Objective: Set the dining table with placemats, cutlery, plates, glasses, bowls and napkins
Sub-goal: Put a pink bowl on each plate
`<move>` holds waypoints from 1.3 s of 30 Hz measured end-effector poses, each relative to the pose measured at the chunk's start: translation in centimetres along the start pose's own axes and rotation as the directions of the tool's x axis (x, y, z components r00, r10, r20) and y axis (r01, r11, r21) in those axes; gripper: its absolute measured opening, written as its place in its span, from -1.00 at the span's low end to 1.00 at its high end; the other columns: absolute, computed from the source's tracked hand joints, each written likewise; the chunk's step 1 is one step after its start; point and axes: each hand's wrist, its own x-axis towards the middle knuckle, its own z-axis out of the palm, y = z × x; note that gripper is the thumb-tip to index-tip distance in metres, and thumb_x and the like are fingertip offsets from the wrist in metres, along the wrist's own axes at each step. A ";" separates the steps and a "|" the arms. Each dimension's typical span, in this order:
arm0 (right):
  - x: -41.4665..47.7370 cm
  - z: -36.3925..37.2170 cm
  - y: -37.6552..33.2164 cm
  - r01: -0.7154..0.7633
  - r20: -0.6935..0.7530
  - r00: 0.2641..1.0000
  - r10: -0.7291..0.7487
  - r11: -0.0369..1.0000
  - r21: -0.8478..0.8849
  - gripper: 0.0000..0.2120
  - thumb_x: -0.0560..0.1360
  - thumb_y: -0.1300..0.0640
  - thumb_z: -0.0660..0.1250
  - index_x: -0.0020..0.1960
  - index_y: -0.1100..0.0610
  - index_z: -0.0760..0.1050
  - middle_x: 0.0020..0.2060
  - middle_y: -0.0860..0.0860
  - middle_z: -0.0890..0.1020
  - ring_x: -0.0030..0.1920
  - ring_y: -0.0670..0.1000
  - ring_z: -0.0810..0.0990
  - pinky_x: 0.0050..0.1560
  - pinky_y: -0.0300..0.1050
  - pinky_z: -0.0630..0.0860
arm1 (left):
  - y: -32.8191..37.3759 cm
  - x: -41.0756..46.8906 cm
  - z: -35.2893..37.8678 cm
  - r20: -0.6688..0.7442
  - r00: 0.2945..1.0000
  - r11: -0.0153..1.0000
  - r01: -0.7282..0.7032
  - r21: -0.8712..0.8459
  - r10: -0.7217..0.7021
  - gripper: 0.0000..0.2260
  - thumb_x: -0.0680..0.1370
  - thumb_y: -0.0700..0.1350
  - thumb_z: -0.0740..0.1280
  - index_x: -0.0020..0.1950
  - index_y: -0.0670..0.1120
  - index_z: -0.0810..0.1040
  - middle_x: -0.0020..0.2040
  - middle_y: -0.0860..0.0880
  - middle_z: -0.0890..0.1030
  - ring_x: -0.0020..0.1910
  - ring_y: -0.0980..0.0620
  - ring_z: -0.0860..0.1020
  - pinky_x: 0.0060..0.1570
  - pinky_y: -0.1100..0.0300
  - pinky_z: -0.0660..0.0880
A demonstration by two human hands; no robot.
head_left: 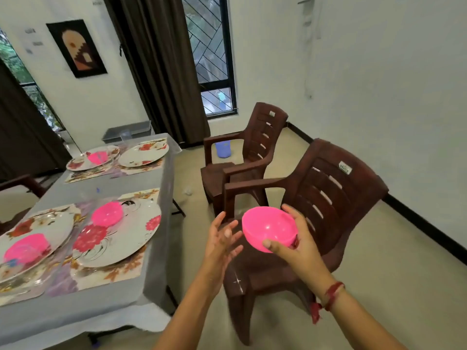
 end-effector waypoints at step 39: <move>49.4 -43.0 8.8 0.058 0.586 0.802 -0.113 0.992 0.111 -0.16 0.05 -0.44 0.46 0.26 -0.36 0.24 0.27 -0.25 0.33 0.25 -0.17 0.40 0.16 -0.19 0.53 | -3.3 46.0 45.5 -0.366 0.918 0.974 -0.201 -0.106 0.149 -0.04 0.15 0.46 0.44 0.35 -0.13 0.43 0.17 -0.20 0.60 0.14 -0.20 0.59 -0.08 0.05 0.59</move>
